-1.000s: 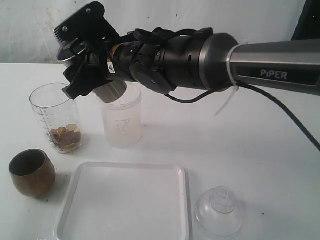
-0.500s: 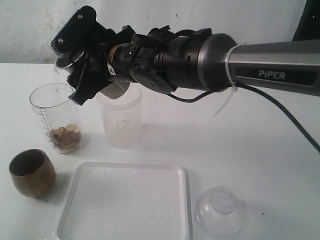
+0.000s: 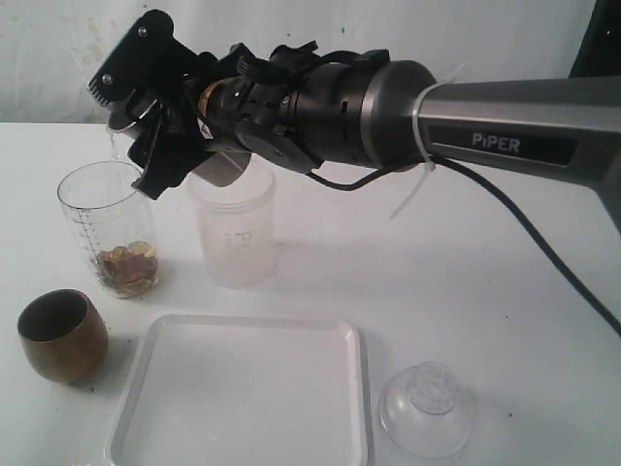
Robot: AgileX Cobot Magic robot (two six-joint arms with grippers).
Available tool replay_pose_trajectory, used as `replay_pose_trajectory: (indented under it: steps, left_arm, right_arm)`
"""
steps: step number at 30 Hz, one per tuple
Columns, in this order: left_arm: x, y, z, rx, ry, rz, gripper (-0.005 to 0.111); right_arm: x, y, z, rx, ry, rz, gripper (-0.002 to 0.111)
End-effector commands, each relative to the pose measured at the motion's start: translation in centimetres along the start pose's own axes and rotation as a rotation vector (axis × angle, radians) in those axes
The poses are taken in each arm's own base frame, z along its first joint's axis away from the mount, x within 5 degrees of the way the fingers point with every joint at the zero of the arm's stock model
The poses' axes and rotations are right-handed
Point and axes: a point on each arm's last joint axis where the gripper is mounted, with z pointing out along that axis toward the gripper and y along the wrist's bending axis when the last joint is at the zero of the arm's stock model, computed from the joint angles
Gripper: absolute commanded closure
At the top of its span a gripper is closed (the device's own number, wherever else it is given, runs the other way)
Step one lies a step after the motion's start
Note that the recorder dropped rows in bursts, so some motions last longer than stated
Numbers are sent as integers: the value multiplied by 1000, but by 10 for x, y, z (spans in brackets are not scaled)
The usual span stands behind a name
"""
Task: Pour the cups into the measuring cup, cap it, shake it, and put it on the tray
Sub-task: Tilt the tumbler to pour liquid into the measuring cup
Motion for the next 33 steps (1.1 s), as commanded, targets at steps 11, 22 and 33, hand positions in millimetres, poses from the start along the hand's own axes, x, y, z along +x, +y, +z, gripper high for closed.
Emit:
replay_pose_trajectory:
  steps: [11, 22, 33]
  left_arm:
    - [1, 0, 0, 5, 2, 5, 107]
    - [1, 0, 0, 5, 2, 5, 107]
    - [1, 0, 0, 5, 2, 5, 107]
  right_arm:
    - [-14, -6, -3, 25, -61, -125, 108]
    - [-15, -4, -4, 33, -48, -213, 108]
    - [-24, -9, -5, 75, -14, -309, 108]
